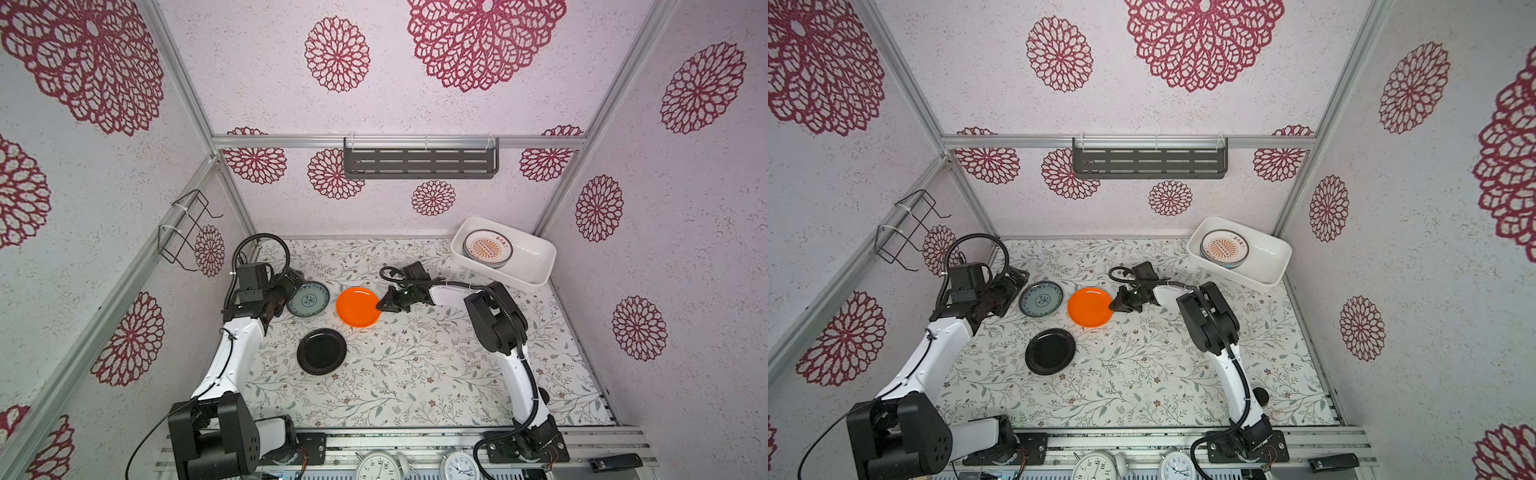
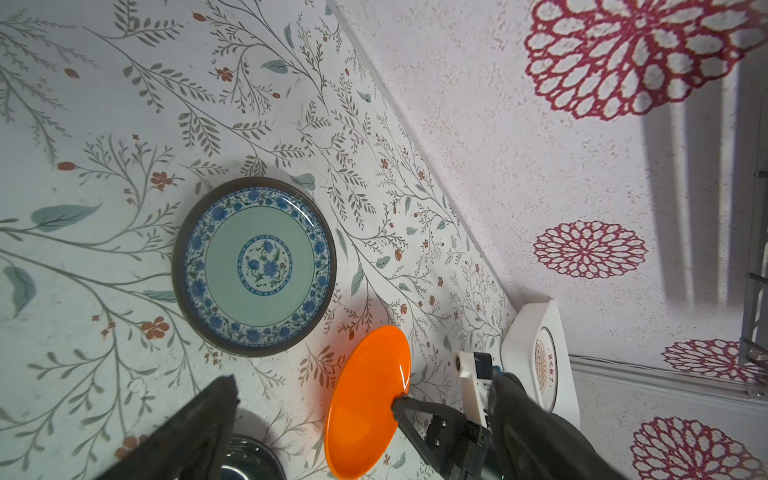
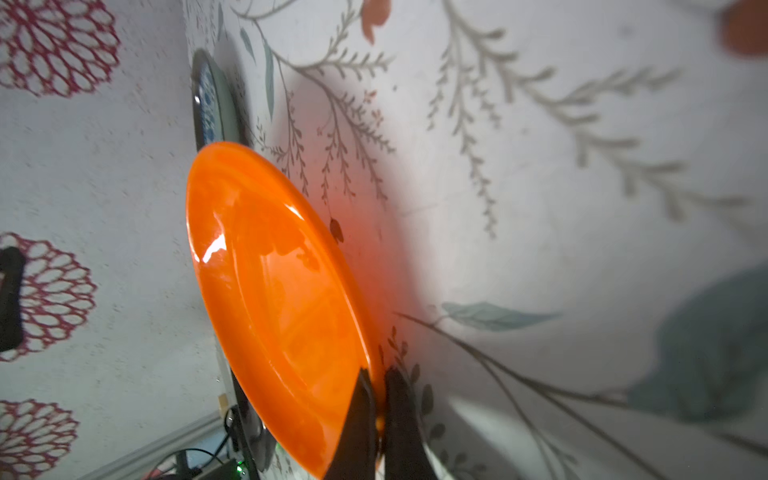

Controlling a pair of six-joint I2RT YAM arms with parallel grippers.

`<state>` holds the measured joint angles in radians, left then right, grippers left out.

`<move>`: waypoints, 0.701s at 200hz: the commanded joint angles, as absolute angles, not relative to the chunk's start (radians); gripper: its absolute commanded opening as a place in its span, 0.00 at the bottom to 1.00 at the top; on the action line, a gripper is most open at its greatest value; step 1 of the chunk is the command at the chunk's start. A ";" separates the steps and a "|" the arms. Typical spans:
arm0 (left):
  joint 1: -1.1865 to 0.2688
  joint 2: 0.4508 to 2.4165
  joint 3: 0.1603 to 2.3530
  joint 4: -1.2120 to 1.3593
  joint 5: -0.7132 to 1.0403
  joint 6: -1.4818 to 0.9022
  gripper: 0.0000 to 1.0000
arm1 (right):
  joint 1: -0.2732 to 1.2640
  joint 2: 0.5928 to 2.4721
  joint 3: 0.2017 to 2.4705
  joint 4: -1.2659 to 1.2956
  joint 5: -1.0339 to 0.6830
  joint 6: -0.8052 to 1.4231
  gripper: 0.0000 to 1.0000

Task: Place the plates into the plastic bin on the countertop
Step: 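Carry the orange plate with the right gripper over the white bin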

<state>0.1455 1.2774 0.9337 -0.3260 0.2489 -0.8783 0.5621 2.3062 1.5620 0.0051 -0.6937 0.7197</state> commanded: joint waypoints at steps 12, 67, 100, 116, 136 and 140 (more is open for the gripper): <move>0.132 1.287 0.967 -0.297 0.252 -0.876 0.97 | 0.502 2.170 1.477 0.199 -0.642 0.892 0.00; 0.047 1.363 1.019 -0.208 0.297 -0.851 0.97 | 0.415 2.077 1.534 0.141 -0.534 0.915 0.00; -0.043 1.446 1.100 -0.119 0.334 -0.824 0.97 | 0.343 2.045 1.592 0.091 -0.451 0.932 0.00; -0.086 1.495 1.153 -0.079 0.348 -0.815 0.97 | 0.306 2.032 1.612 0.088 -0.410 0.949 0.00; -0.134 1.559 1.229 -0.047 0.361 -0.802 0.97 | 0.257 2.019 1.633 0.072 -0.356 0.966 0.00; -0.141 1.573 1.245 -0.043 0.363 -0.801 0.97 | 0.246 2.016 1.638 0.067 -0.343 0.968 0.00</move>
